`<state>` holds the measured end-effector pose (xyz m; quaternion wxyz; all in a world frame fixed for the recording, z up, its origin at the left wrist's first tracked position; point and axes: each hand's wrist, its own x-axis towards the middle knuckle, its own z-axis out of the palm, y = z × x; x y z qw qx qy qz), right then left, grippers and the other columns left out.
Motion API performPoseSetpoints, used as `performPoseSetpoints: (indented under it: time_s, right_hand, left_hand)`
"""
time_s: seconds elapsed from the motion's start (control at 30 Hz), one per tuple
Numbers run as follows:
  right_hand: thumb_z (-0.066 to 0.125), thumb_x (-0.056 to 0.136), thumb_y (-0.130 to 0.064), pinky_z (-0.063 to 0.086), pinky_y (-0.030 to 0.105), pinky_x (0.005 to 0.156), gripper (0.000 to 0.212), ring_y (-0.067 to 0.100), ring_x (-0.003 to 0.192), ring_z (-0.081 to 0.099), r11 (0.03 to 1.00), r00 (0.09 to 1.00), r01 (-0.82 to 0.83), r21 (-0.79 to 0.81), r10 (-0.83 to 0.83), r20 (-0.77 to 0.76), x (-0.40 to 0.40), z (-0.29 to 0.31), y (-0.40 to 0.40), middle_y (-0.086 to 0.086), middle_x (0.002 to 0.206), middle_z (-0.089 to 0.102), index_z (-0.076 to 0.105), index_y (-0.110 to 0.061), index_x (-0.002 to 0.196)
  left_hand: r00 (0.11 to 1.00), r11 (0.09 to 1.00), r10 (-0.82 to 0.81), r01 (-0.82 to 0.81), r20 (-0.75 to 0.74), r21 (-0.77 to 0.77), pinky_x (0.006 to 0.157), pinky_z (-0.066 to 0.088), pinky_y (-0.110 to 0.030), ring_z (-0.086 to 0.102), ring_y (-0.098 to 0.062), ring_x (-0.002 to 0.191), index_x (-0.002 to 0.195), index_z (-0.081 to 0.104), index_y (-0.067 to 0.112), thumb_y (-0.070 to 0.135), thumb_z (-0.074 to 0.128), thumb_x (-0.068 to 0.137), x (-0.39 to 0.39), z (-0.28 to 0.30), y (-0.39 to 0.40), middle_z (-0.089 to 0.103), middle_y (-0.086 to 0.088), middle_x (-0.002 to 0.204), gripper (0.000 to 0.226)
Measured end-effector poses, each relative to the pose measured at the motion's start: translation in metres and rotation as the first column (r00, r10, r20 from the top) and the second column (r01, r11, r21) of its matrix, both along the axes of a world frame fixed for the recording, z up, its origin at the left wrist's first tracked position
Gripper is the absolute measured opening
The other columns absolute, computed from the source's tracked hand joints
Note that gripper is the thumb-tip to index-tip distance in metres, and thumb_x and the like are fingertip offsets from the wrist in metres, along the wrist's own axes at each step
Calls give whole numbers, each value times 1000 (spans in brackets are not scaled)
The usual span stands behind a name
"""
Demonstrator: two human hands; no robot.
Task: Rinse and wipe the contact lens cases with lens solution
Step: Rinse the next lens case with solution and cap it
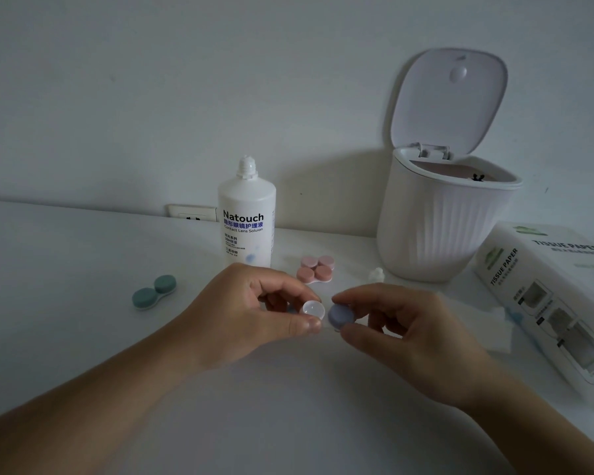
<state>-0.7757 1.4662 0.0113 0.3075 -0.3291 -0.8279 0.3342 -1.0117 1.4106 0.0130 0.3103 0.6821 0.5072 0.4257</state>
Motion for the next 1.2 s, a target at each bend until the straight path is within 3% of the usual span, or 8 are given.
performPoseSetpoints:
  time_s: [0.17, 0.23, 0.33, 0.47, 0.57, 0.73, 0.9, 1.2]
  right_hand:
    - [77, 63, -67, 44, 13, 60, 55, 4, 63, 56, 999, 1000, 15, -49, -16, -18, -5, 0, -1, -15, 95, 73, 56, -51, 111]
    - [74, 70, -62, 45, 15, 63, 56, 3, 67, 56, 998, 1000, -30, -62, 30, -3, -3, 1, -1, -15, 101, 73, 56, -52, 122]
    - [69, 74, -55, 45, 18, 61, 39, 2, 65, 55, 999, 1000, -18, -47, 17, -16, -2, 0, -2, -17, 99, 72, 65, -46, 112]
    - [77, 64, -65, 43, 11, 58, 57, 3, 61, 55, 999, 1000, -5, -49, 5, -13, -4, 1, -2, -16, 98, 71, 55, -51, 115]
    - [71, 74, -58, 42, 14, 59, 54, 3, 61, 52, 997, 998, -50, -57, 49, -29, -2, 2, -1, -15, 100, 73, 54, -55, 125]
    - [75, 66, -58, 40, 14, 54, 42, 2, 57, 49, 999, 999, 17, -28, -18, -45, -4, 1, -2, -15, 92, 70, 56, -41, 100]
    - [78, 78, -43, 40, 11, 55, 42, 2, 57, 48, 1000, 1000, -26, -13, 25, -13, -2, 1, 0, -15, 97, 70, 60, -48, 116]
    - [82, 81, -28, 37, 7, 53, 28, 1, 51, 45, 1000, 1000, 6, 0, -6, 4, -3, 2, -2, -30, 73, 66, 71, -45, 100]
  left_hand:
    - [1000, 1000, 14, -13, 15, -5, 73, 53, -27, 63, -6, 73, 89, 79, 36, 49, 81, 68, 3, 0, 0, 76, 6, 83, 25]
    - [999, 1000, 25, -25, 20, -3, 71, 52, -25, 63, -6, 72, 88, 79, 37, 49, 80, 67, 2, 1, 0, 76, 5, 83, 24]
    - [999, 1000, 28, -27, 21, -4, 70, 50, -19, 61, -4, 71, 87, 79, 38, 47, 81, 68, 2, 1, 0, 75, 6, 82, 22]
    - [999, 1000, 27, -27, 19, -3, 70, 50, -18, 61, -3, 70, 88, 80, 36, 40, 84, 70, 2, 1, 0, 75, 7, 81, 18]
    - [999, 999, 36, -36, 14, -9, 69, 49, -18, 61, -4, 70, 88, 80, 37, 34, 87, 74, 1, 1, -1, 75, 6, 81, 17]
    - [999, 999, 36, -36, 24, 0, 69, 50, -17, 61, -3, 70, 88, 80, 37, 45, 83, 69, 2, 1, 0, 74, 7, 80, 21]
    - [999, 999, 33, -33, 16, 0, 68, 49, -17, 60, -3, 70, 87, 80, 37, 33, 87, 75, 1, 1, 0, 75, 7, 81, 15]
    - [999, 1000, -4, 3, 34, 8, 67, 50, -15, 61, -2, 69, 86, 80, 34, 45, 87, 68, 0, 1, 1, 76, 7, 80, 22]
